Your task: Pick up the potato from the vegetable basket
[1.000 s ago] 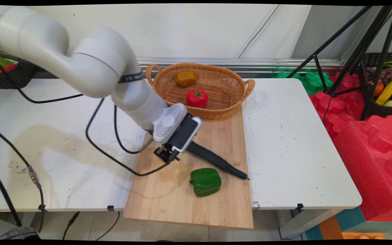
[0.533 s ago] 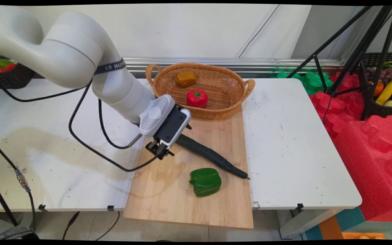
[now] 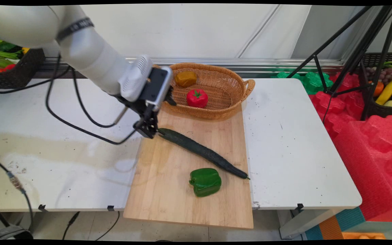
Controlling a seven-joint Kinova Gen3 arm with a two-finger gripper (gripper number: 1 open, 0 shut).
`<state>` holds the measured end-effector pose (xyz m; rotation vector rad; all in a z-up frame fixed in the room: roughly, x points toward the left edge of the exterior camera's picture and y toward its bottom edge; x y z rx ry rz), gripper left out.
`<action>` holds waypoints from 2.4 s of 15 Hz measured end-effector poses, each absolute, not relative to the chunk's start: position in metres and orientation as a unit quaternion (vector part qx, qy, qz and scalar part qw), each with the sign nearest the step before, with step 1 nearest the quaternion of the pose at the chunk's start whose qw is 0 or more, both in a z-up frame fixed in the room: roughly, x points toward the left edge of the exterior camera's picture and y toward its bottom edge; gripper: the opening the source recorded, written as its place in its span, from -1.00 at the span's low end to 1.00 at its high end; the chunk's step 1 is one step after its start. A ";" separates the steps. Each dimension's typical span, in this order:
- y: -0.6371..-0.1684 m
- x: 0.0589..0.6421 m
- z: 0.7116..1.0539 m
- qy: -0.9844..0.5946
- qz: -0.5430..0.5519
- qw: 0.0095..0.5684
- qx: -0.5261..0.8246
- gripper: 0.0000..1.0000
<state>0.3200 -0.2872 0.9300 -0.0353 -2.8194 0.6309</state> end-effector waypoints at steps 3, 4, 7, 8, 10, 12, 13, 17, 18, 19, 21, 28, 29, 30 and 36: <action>-0.292 0.345 0.944 -0.967 0.219 0.126 0.028 1.00; -0.298 0.352 0.947 -0.967 0.219 0.124 0.040 1.00; -0.311 0.364 0.953 -0.967 0.216 0.119 0.065 1.00; -0.317 0.367 0.955 -0.967 0.215 0.117 0.074 1.00; -0.327 0.370 0.957 -0.966 0.213 0.113 0.089 1.00; -0.336 0.373 0.959 -0.965 0.212 0.110 0.104 1.00; -0.340 0.374 0.960 -0.964 0.212 0.111 0.113 1.00; -0.361 0.373 0.967 -0.950 0.222 0.129 0.179 1.00; -0.366 0.373 0.968 -0.944 0.226 0.134 0.199 1.00; -0.373 0.372 0.969 -0.937 0.231 0.140 0.222 1.00; -0.384 0.369 0.970 -0.924 0.235 0.151 0.260 1.00; -0.409 0.368 0.959 -0.890 0.220 0.194 0.350 1.00; -0.413 0.368 0.956 -0.885 0.219 0.199 0.358 1.00; -0.418 0.370 0.953 -0.880 0.218 0.203 0.369 1.00; -0.457 0.365 0.929 -0.857 0.212 0.219 0.415 1.00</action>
